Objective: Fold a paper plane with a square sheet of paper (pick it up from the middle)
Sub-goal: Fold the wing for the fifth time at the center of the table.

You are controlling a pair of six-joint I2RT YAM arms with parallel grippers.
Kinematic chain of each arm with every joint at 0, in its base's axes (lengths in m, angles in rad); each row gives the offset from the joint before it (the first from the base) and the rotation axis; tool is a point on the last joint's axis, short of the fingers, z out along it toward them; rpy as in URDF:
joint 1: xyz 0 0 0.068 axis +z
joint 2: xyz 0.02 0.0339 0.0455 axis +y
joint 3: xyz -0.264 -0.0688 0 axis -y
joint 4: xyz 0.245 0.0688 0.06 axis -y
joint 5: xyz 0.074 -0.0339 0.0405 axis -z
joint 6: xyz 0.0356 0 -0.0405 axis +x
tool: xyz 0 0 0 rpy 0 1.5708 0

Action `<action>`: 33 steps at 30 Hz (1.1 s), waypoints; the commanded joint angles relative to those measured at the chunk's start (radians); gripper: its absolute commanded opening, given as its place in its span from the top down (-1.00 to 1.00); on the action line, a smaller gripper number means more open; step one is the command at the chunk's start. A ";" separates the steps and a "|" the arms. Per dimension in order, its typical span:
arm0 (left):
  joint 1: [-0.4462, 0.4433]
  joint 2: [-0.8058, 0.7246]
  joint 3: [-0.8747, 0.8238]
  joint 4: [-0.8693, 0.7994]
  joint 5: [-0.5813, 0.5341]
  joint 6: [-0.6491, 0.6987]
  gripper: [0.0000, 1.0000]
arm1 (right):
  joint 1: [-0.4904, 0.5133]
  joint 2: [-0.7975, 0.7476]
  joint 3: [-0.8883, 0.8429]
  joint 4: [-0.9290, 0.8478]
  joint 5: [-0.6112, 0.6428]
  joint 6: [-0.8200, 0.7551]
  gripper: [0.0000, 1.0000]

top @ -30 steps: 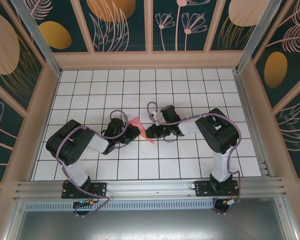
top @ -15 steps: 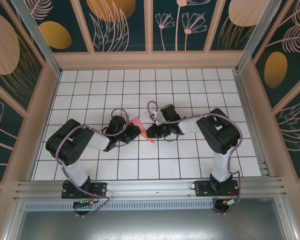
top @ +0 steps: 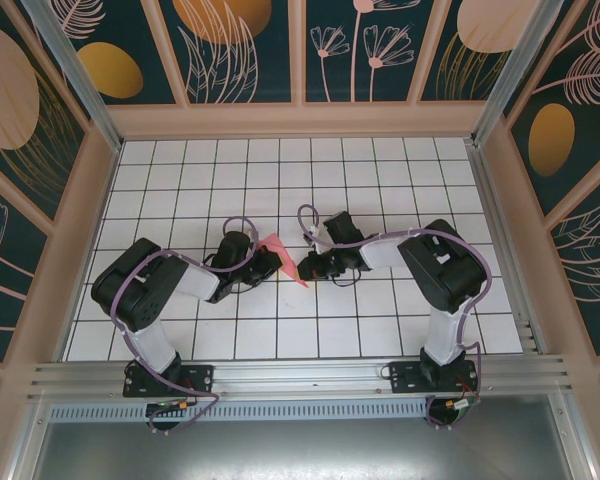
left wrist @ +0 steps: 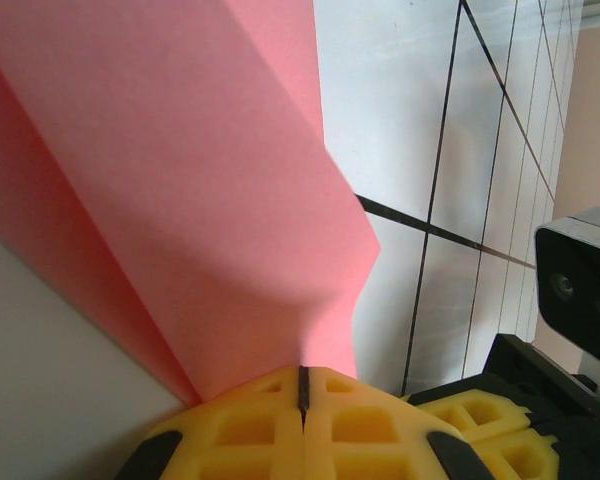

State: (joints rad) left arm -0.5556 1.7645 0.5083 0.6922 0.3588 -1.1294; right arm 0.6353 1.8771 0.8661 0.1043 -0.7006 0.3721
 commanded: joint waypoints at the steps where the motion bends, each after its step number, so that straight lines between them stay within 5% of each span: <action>1: -0.001 0.050 -0.016 -0.069 -0.070 0.021 0.93 | 0.000 0.050 0.000 -0.087 0.058 -0.021 0.90; 12: -0.001 0.055 0.008 -0.124 -0.090 0.032 0.96 | 0.006 -0.084 -0.026 -0.162 0.076 -0.046 0.75; 23: -0.001 0.057 0.009 -0.138 -0.096 0.030 0.99 | 0.011 -0.020 -0.031 -0.166 0.134 -0.055 0.79; 33: -0.001 0.061 0.025 -0.174 -0.095 0.042 0.99 | 0.026 -0.256 -0.016 -0.154 0.246 0.005 0.67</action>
State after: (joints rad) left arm -0.5556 1.7626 0.5262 0.6498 0.3588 -1.1286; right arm 0.6544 1.6764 0.8421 -0.0311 -0.5102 0.3550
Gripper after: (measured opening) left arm 0.065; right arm 0.165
